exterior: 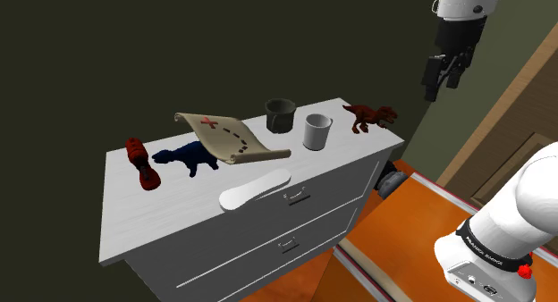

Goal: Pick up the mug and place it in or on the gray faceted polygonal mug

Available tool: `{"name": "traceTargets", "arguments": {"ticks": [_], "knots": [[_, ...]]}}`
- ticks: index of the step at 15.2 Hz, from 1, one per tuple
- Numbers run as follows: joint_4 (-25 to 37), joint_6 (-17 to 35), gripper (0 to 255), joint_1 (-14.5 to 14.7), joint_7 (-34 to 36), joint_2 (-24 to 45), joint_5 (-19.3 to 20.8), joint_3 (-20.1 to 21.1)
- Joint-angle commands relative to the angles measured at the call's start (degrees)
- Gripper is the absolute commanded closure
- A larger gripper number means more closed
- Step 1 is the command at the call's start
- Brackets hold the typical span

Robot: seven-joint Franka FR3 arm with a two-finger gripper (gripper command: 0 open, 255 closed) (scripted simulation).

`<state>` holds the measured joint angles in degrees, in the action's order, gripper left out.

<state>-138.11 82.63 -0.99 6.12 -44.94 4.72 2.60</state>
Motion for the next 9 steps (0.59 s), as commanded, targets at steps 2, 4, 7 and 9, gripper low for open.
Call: {"name": "traceTargets", "arguments": {"ticks": [2,4,7,9], "knots": [[-0.3,1.9,0,0.2,0.7,1.3,-0.5,0.5],[-0.8,5.8,0,0.5,2.1,4.1,-1.4,1.4],[-0.8,11.4,0,1.0,4.1,8.7,-2.6,2.9],[-0.4,15.1,0,1.2,5.4,12.0,-3.1,3.8]]}}
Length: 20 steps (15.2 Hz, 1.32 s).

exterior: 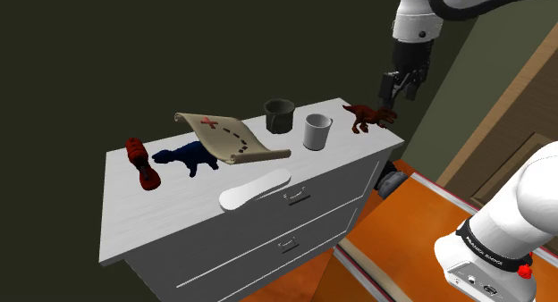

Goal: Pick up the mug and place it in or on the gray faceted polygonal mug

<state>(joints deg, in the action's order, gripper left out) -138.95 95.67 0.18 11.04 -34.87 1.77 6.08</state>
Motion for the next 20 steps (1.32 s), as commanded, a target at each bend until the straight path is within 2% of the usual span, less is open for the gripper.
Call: {"name": "traceTargets", "arguments": {"ticks": [1,11,18,20], "knots": [[0.7,3.8,0,0.1,1.2,3.7,-0.4,0.8],[8.0,19.0,0,0.8,7.9,22.9,-0.1,5.2],[17.6,25.9,0,1.7,13.1,37.3,3.0,7.2],[17.6,26.9,0,1.8,13.4,38.2,3.3,7.2]]}}
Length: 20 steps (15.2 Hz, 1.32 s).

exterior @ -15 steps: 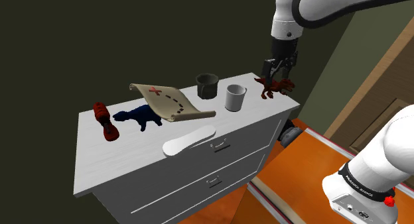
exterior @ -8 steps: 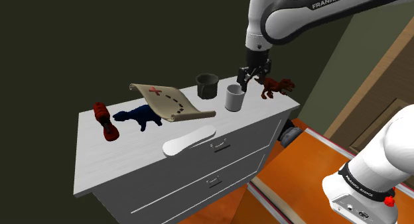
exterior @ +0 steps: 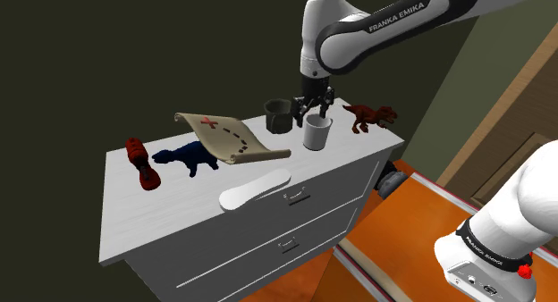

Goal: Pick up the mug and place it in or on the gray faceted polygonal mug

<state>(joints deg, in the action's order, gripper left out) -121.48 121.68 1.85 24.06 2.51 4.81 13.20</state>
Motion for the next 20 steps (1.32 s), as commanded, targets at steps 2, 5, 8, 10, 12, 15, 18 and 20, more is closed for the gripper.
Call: {"name": "traceTargets", "arguments": {"ticks": [2,5,8,10,12,15,18,20], "knots": [[-0.7,2.3,0,0.1,0.6,1.5,0.5,0.0],[-1.8,4.5,0,0.1,0.9,2.7,1.0,-0.1],[-2.4,5.7,0,0.0,1.1,3.3,1.3,-0.1],[-2.3,5.7,0,0.1,1.1,3.3,1.3,-0.1],[-2.3,5.7,0,0.1,1.1,3.3,1.3,-0.1],[-2.3,5.7,255,0.0,1.1,3.3,1.3,-0.1],[-2.3,5.7,255,0.0,1.1,3.3,1.3,-0.1],[-2.3,5.7,255,0.0,1.1,3.3,1.3,-0.1]]}}
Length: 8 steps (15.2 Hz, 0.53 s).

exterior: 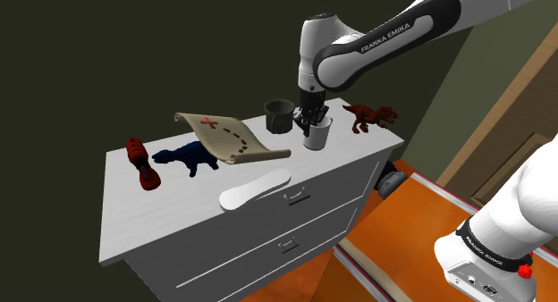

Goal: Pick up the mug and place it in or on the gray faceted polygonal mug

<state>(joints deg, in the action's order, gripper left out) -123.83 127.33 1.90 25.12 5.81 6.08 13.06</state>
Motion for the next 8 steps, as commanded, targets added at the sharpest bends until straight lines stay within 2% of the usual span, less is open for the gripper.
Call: {"name": "traceTargets", "arguments": {"ticks": [1,4,8], "knots": [[0.0,0.0,255,0.0,0.0,0.0,0.0,0.0],[0.0,0.0,255,0.0,0.0,0.0,0.0,0.0],[1.3,-2.9,255,-0.1,-0.6,-1.7,-0.7,0.1]]}}
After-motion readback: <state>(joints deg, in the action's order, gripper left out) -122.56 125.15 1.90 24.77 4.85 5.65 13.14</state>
